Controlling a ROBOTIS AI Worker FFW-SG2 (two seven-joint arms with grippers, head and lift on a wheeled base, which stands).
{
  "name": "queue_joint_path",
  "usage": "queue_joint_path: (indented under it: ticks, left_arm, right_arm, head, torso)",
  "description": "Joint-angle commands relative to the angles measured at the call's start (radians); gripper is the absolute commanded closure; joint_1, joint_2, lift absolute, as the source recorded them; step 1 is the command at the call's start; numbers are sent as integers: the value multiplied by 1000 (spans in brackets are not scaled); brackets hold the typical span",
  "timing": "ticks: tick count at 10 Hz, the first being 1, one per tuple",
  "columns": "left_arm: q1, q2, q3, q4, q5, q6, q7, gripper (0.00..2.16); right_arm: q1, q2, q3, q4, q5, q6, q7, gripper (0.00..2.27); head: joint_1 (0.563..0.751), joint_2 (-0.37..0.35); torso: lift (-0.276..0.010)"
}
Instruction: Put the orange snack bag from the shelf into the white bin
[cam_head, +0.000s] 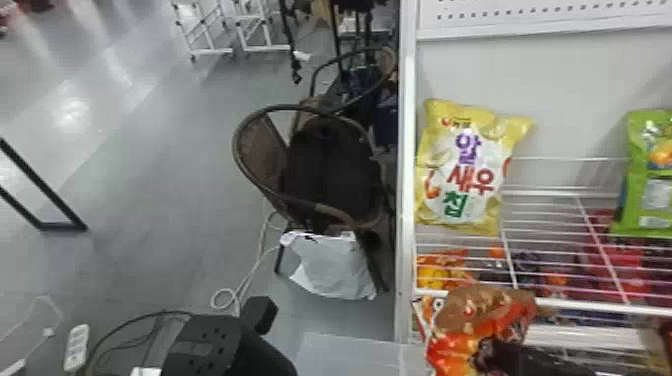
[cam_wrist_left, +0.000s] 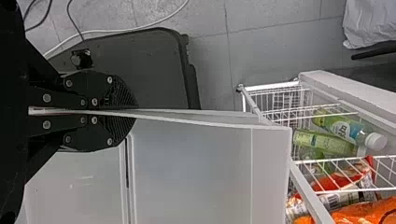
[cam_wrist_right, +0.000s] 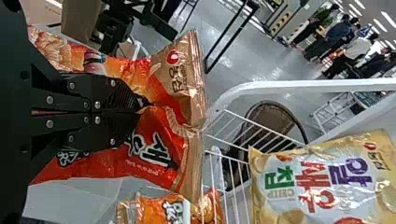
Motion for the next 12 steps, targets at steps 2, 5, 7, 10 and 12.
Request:
queue_joint_path:
  ticks: [2, 5, 7, 10, 12]
  left_arm:
    - [-8, -3, 0, 11, 1, 1, -11, 2138]
    - [-14, -3, -2, 13, 4, 1, -11, 2138]
    - [-15, -3, -5, 14, 12, 1, -11, 2142]
    - [-15, -3, -5, 22, 38, 1, -11, 2142]
    - [-14, -3, -5, 19, 39, 1, -11, 2142]
  right_arm:
    - [0, -5, 27, 15, 14, 5, 22, 255]
    - [-1, -6, 30, 27, 25, 5, 32, 63]
    - [-3, -6, 26, 65, 43, 5, 32, 63]
    - [-10, -20, 66, 174, 175, -359, 15, 83]
    - [-24, -45, 75, 240, 227, -586, -21, 87]
  head:
    - [695, 207]
    - [695, 221]
    - [695, 216]
    - [695, 155]
    - [695, 86]
  torso:
    - [1]
    - [1]
    - [1]
    - [1]
    - [1]
